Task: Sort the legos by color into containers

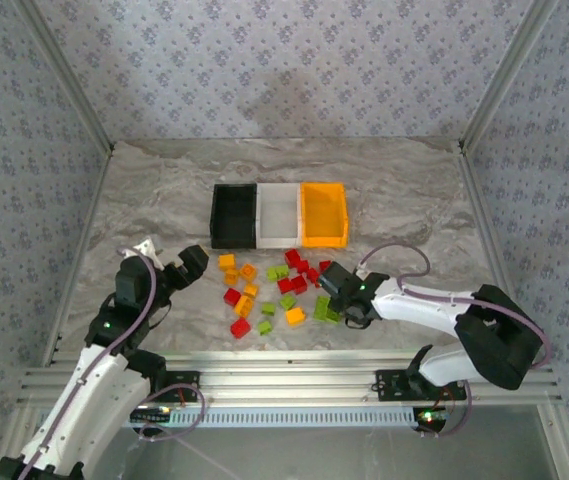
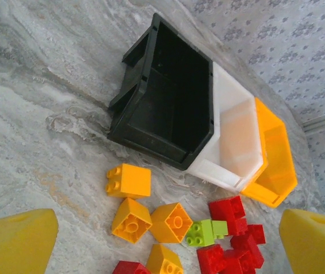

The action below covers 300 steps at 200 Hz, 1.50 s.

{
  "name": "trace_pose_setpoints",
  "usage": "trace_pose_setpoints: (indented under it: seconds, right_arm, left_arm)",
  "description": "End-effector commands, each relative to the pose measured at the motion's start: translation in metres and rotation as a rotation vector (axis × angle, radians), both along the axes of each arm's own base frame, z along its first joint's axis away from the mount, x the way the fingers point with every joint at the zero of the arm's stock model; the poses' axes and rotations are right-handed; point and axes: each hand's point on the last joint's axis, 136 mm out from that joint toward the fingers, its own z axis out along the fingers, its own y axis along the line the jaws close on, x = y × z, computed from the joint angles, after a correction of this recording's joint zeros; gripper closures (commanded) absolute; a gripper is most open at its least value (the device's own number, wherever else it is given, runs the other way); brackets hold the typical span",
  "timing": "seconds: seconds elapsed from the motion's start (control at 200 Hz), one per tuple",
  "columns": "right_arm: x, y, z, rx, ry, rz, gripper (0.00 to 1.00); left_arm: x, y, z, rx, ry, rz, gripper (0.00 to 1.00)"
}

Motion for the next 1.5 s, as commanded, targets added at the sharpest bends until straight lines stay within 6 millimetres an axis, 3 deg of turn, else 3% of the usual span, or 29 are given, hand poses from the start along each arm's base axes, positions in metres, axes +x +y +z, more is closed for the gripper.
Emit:
trace_pose_setpoints:
  seconds: [0.0, 0.185, 0.31, 0.535, 0.62, 0.845, 1.009, 1.059, 1.159, 1.299, 1.384, 1.494]
  right_arm:
    - [-0.010, -0.008, -0.010, -0.020, 0.046, -0.028, 0.58]
    - [-0.004, -0.010, -0.002, -0.005, 0.026, -0.013, 0.69]
    - [0.008, -0.012, 0.021, 0.022, -0.029, 0.027, 0.72]
    - [0.071, 0.001, 0.105, 0.020, -0.215, 0.237, 0.72]
    - [0.101, 0.014, 0.120, 0.010, -0.244, 0.306, 0.72]
    - [0.193, 0.044, 0.119, -0.036, -0.277, 0.371, 0.70]
    - [0.235, 0.053, 0.103, -0.052, -0.254, 0.361, 0.67]
    - [0.241, 0.056, 0.098, -0.055, -0.237, 0.361, 0.64]
    - [0.247, 0.058, 0.097, -0.052, -0.230, 0.352, 0.47]
    - [0.248, 0.056, 0.119, -0.047, -0.288, 0.337, 0.35]
    - [0.238, 0.054, 0.134, -0.031, -0.337, 0.339, 0.30]
    - [0.215, 0.053, 0.138, 0.005, -0.352, 0.342, 0.29]
  left_arm:
    - [0.006, -0.002, 0.022, 0.006, -0.048, -0.009, 0.01]
    - [0.011, -0.008, 0.035, -0.002, -0.081, -0.034, 0.02]
    - [0.015, -0.010, 0.040, -0.008, -0.091, -0.037, 0.02]
    - [0.021, -0.028, 0.037, -0.057, -0.048, -0.106, 0.01]
    - [0.020, -0.030, 0.026, -0.037, 0.006, -0.124, 0.00]
    - [0.008, -0.035, 0.002, -0.017, 0.097, -0.174, 0.01]
    - [-0.001, -0.036, -0.006, 0.019, 0.142, -0.202, 0.02]
    - [-0.002, -0.036, -0.008, 0.027, 0.150, -0.205, 0.02]
    - [-0.005, -0.036, -0.009, 0.041, 0.162, -0.216, 0.02]
    - [-0.009, -0.037, -0.010, 0.070, 0.175, -0.235, 0.04]
    - [-0.012, -0.041, -0.015, 0.103, 0.193, -0.263, 0.07]
    - [-0.018, -0.051, -0.031, 0.194, 0.248, -0.303, 0.10]
